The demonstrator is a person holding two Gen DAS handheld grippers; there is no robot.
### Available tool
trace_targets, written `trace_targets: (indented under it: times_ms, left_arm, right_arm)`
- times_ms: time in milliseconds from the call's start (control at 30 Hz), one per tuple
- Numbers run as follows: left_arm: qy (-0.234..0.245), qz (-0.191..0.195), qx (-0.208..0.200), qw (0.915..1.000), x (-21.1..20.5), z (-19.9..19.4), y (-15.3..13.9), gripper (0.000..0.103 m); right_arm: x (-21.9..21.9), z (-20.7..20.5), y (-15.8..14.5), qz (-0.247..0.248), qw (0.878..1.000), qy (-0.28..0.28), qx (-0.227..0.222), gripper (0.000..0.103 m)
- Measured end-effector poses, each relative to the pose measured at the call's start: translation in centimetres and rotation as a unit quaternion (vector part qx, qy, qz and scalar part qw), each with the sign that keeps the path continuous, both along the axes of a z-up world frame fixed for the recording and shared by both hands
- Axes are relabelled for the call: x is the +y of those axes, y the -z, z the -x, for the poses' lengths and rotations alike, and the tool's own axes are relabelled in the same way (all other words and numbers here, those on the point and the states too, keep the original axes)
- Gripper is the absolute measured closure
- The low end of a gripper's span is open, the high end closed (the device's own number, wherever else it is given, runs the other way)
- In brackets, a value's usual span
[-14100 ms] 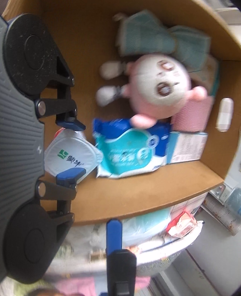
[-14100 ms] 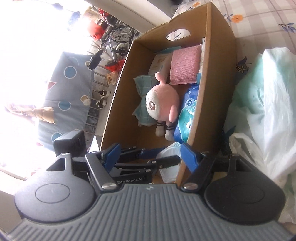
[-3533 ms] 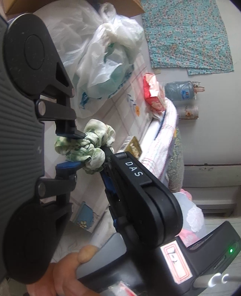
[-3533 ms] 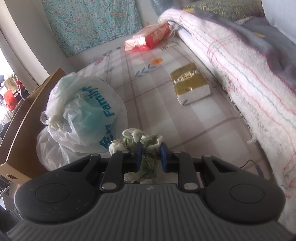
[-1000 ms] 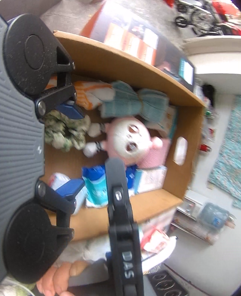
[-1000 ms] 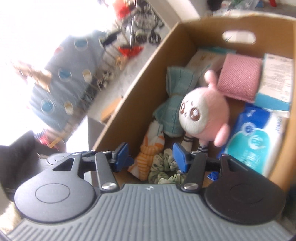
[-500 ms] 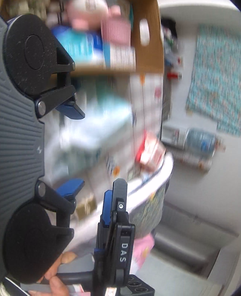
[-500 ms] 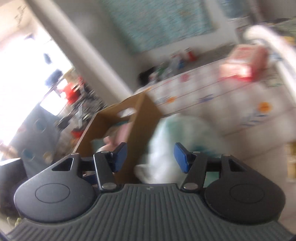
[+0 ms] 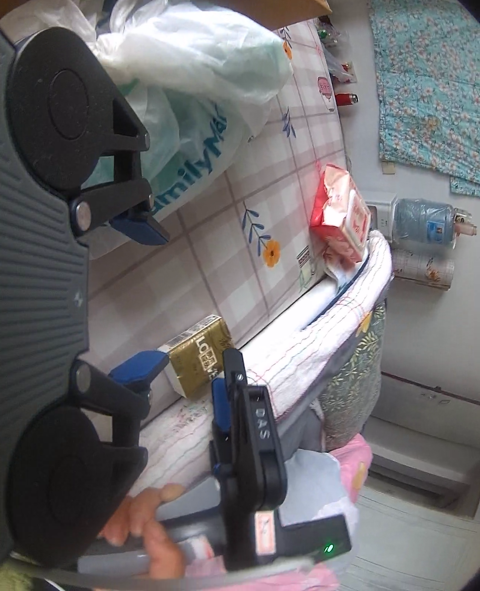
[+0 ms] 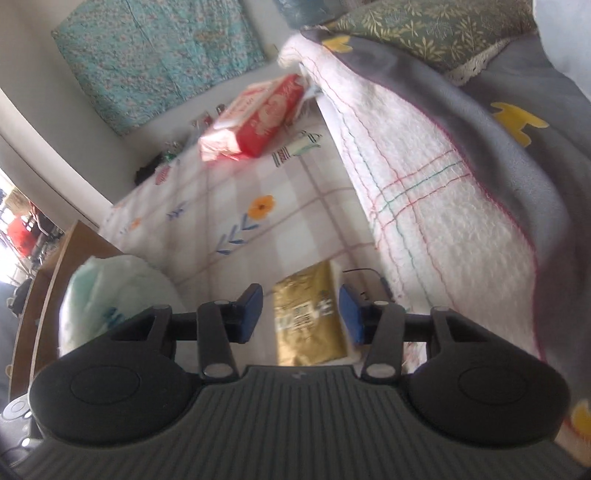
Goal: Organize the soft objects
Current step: 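Close the right gripper on the gold tissue pack while the left gripper grips it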
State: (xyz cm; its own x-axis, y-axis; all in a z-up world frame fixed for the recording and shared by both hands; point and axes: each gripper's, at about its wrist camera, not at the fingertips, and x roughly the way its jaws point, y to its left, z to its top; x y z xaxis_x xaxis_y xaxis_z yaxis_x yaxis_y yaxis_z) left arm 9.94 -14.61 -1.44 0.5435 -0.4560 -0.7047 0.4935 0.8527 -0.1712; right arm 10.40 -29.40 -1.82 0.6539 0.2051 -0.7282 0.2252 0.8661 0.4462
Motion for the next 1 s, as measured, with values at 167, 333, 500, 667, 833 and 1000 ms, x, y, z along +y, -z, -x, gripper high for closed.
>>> trace_targets:
  times_ms: [167,333,500,667,833,1000]
  left_arm:
    - [0.004,-0.008,0.009,0.9999,-0.5,-0.2,0.6,0.041]
    - [0.032,-0.007,0.023,0.9992,-1.1,0.3,1.4,0.041]
    - [0.053,-0.012,0.042,0.9977,-1.9,1.0,2.4,0.041]
    - [0.055,-0.032,0.070,0.9955,-2.5,0.7,3.9,0.041]
    - [0.063,-0.038,0.071,0.9948,-2.9,1.0,4.4,0.039]
    - [0.065,-0.053,0.054,0.9950,-3.3,1.7,4.5,0.041]
  right_arm:
    - [0.4,-1.3,1.2,-0.002,1.000,-0.021,0.012,0.069]
    - [1.9,0.0,1.0,-0.008,0.998,-0.053,0.015,0.076]
    - [3.4,1.9,1.2,-0.018,0.997,-0.074,0.018,0.076]
    - [4.0,3.5,1.4,-0.042,0.996,-0.080,0.026,0.076]
    - [4.3,4.5,1.6,-0.065,0.994,-0.078,0.037,0.076]
    - [4.6,5.1,1.9,-0.084,0.993,-0.070,0.041,0.076]
